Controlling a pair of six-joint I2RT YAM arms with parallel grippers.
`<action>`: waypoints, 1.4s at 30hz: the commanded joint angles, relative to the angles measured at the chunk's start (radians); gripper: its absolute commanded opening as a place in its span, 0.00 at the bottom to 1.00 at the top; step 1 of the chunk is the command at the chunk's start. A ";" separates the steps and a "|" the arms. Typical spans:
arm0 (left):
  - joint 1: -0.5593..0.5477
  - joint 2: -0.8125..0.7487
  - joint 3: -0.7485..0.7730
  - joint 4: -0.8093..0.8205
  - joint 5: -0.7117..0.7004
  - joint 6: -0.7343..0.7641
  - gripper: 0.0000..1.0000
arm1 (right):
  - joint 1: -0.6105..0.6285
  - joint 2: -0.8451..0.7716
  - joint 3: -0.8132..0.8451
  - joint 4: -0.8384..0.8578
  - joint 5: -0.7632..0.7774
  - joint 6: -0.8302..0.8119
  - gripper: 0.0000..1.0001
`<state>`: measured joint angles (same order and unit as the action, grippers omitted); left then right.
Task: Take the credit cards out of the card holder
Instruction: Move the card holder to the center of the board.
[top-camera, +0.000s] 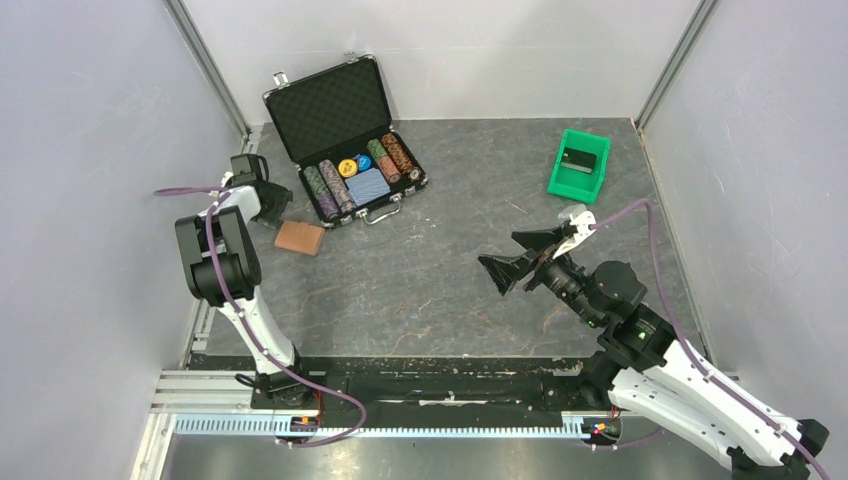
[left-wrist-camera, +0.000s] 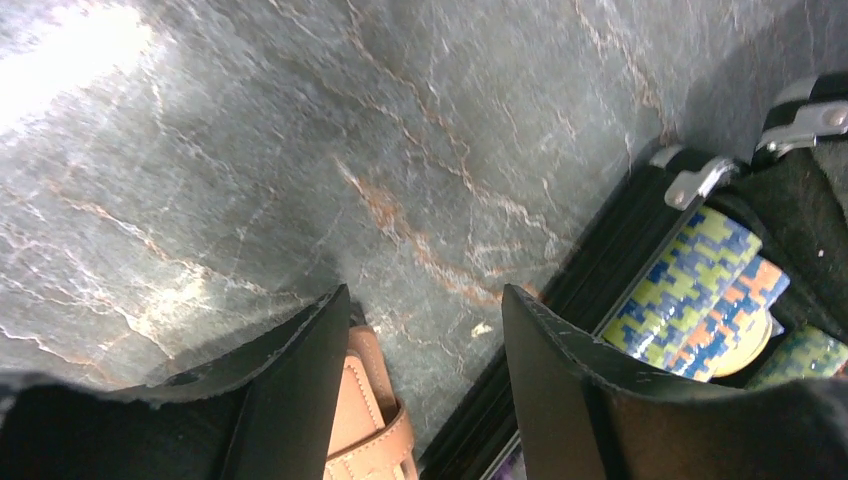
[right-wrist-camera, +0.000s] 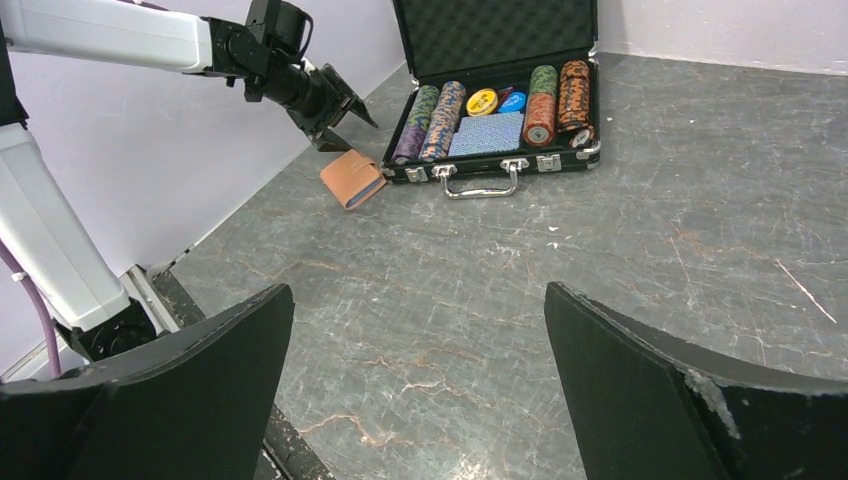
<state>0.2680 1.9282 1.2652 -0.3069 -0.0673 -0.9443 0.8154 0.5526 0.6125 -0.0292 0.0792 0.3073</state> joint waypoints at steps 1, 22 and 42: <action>0.002 0.005 0.045 -0.059 0.082 0.105 0.63 | 0.002 0.020 0.001 0.067 -0.001 -0.004 0.99; -0.117 -0.343 -0.340 -0.166 -0.033 0.203 0.57 | 0.002 0.043 0.027 0.031 0.041 -0.012 0.99; -0.489 -0.749 -0.521 -0.246 -0.140 0.055 0.59 | 0.002 -0.003 0.047 -0.078 0.136 0.004 0.96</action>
<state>-0.1802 1.2339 0.7078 -0.5053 -0.1413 -0.8356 0.8154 0.5606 0.6132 -0.1013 0.1749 0.3126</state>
